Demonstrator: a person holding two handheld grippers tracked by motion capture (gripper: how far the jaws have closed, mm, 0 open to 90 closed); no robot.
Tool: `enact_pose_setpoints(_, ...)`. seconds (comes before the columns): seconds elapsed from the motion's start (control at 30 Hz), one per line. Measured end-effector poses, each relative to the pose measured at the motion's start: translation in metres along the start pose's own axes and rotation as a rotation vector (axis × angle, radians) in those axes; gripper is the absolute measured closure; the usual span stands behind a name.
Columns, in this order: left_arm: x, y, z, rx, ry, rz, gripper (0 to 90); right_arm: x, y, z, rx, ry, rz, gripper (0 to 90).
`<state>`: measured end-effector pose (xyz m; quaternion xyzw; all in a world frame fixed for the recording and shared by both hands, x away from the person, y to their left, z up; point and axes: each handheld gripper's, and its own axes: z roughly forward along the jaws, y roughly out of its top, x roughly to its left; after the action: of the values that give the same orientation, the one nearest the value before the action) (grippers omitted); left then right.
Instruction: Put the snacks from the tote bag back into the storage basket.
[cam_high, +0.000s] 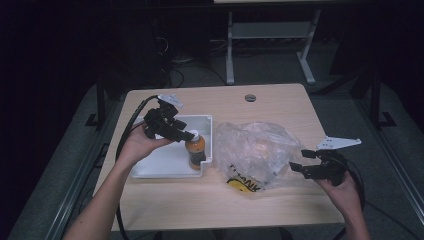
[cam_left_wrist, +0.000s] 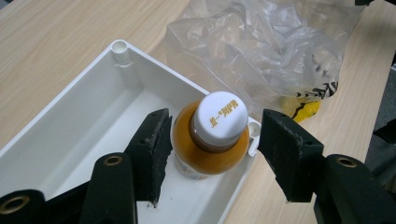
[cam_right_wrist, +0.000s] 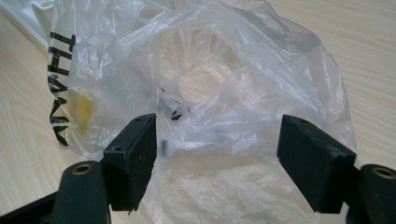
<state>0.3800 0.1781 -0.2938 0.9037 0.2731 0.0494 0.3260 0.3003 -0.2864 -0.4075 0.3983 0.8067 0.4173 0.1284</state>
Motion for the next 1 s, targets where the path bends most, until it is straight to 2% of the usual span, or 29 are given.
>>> enact_pose_setpoints(0.2, 0.003, -0.005, -0.005, -0.004, 0.005, -0.001, 41.1, -0.001, 0.000, -0.001, -0.004, -0.003, 0.004, 28.1)
enact_pose_setpoints(0.77, 0.011, -0.023, -0.015, -0.042, 0.017, -0.047, 38.6, -0.001, 0.000, 0.000, -0.003, -0.003, 0.000, 27.9)
enact_pose_setpoints(1.0, 0.012, -0.028, -0.016, -0.041, 0.019, -0.047, 38.5, -0.001, -0.001, 0.000, -0.005, -0.003, 0.002, 27.9)
